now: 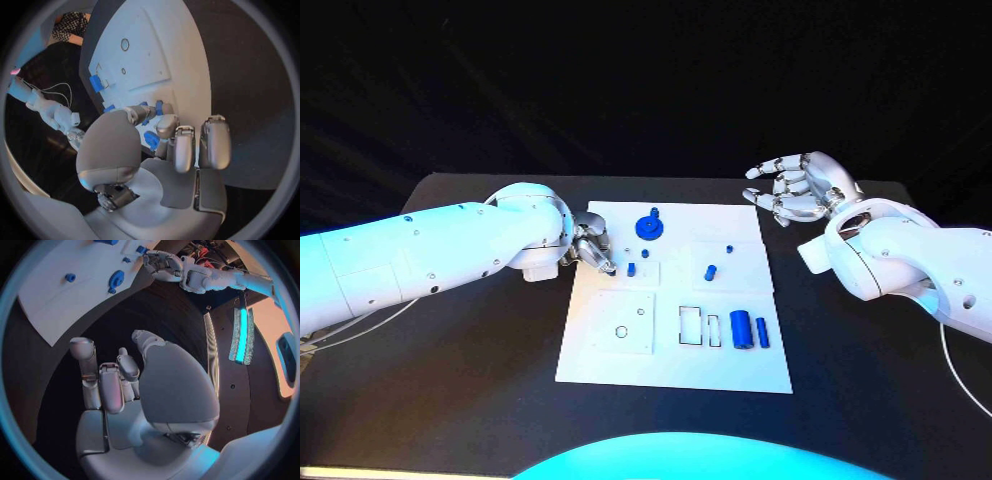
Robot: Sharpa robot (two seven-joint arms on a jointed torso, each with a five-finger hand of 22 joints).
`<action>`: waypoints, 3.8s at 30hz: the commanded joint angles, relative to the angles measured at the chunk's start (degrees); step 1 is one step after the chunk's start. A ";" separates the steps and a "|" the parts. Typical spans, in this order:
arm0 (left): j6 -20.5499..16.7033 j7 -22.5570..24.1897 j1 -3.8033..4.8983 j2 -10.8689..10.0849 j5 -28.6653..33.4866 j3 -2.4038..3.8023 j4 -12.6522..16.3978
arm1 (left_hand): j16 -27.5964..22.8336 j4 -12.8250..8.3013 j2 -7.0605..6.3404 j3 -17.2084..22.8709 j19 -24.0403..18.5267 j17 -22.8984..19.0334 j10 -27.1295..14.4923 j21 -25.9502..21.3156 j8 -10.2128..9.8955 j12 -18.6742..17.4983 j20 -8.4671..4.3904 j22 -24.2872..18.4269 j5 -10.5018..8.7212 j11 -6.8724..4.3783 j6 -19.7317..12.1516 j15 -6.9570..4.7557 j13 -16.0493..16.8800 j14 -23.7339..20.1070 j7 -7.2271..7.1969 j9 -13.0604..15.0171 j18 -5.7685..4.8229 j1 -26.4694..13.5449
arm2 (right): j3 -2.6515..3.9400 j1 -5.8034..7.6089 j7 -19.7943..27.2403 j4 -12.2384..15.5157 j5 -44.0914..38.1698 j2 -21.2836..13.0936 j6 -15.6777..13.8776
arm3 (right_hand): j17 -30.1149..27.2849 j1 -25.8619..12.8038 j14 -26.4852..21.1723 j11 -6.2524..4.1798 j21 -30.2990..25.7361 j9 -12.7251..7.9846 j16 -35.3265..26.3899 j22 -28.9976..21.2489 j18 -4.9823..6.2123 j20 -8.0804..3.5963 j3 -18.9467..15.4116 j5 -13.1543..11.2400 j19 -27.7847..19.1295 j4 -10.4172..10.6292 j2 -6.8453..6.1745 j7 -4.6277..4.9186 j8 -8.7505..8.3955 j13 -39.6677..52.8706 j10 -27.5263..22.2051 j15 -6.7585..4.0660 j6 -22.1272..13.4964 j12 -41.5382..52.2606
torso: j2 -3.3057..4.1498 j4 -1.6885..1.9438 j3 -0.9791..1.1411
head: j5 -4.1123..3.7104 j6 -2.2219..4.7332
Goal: Assemble the parts on the task board
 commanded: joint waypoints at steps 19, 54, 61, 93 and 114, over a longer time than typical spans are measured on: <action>3.12 -0.64 -0.08 0.85 0.74 -0.05 -0.57 | 0.36 -11.06 0.40 10.51 0.63 15.07 0.85 0.53 0.68 0.83 -0.17 0.59 1.12 -0.13 0.26 -0.39 0.57 6.05 -0.30 0.25 -1.09 -0.86 | 0.02 -0.05 0.79 0.32 0.10 -0.34 -0.02 | 0.35 -0.30 1.41 -0.15 -0.10 0.12 -0.32 -0.02 0.56 -0.21 0.39 0.38 0.33 0.11 0.05 0.05 0.44 -0.04 0.10 -0.22 -0.38 0.05 | 0.05 -0.15 0.10 | 0.04 -0.35; 2.52 -0.60 -0.08 1.58 0.57 -0.13 -1.11 | 0.38 -9.89 1.46 7.11 1.01 15.09 2.45 0.82 2.34 2.04 -0.55 1.40 1.24 -0.94 1.77 -0.86 1.91 6.06 -1.53 0.86 -1.26 -5.08 | 0.02 -0.04 0.71 0.72 0.12 -0.63 0.01 | 0.35 -0.30 1.41 -0.15 -0.10 0.12 -0.32 -0.02 0.56 -0.21 0.39 0.38 0.33 0.11 0.05 0.05 0.44 -0.04 0.10 -0.22 -0.38 0.05 | 0.05 -0.07 0.08 | -0.39 -0.70; 2.19 -0.60 -0.08 1.61 0.57 -0.13 -1.21 | 0.38 -7.15 1.64 2.74 0.95 15.09 2.21 0.63 2.32 1.73 -0.80 1.28 0.40 -1.19 1.96 -1.10 1.63 6.06 -1.93 0.44 -1.25 -7.70 | 0.02 -0.04 0.77 0.75 0.12 -0.68 -0.25 | 0.12 -0.38 1.37 -0.17 -0.56 0.15 -0.52 -0.29 0.62 -0.24 0.50 0.43 0.26 0.13 -0.03 0.03 0.57 -0.28 -0.01 -0.25 -0.42 -0.10 | 0.03 -0.01 0.03 | -0.45 -0.72; 2.20 -0.66 -0.09 1.87 -0.13 -0.14 -2.12 | 0.38 0.01 2.23 -9.95 0.86 15.09 1.80 0.20 2.04 1.62 -0.88 1.05 -0.56 -1.16 2.68 -1.10 1.63 6.06 -1.93 -0.74 -1.20 -9.49 | 0.02 -0.04 0.93 0.54 0.06 -0.53 -0.21 | -0.02 -0.27 1.31 -0.17 -1.12 0.16 -0.69 -0.61 0.68 -0.25 0.54 0.42 0.10 -0.07 -0.43 0.03 0.66 -0.42 -0.14 -0.25 -0.62 -0.19 | -0.01 -0.04 0.07 | -0.66 -0.76; -1.25 -0.69 -0.14 0.17 -1.26 0.53 -0.56 | 0.34 3.50 2.66 -18.41 0.49 15.03 1.23 -0.37 1.46 0.98 -0.74 0.39 -6.66 -0.90 2.41 -0.94 0.89 6.04 -1.60 -1.56 -1.03 -10.47 | 0.02 -0.17 0.93 0.34 0.08 -0.52 -0.05 | 0.02 -0.41 1.32 -0.16 -1.18 0.17 -0.69 -0.62 0.68 -0.25 0.54 0.40 0.11 0.01 -0.43 0.04 0.72 -0.40 -0.10 -0.24 -0.62 -0.15 | -0.04 -0.07 -0.04 | -0.95 -0.60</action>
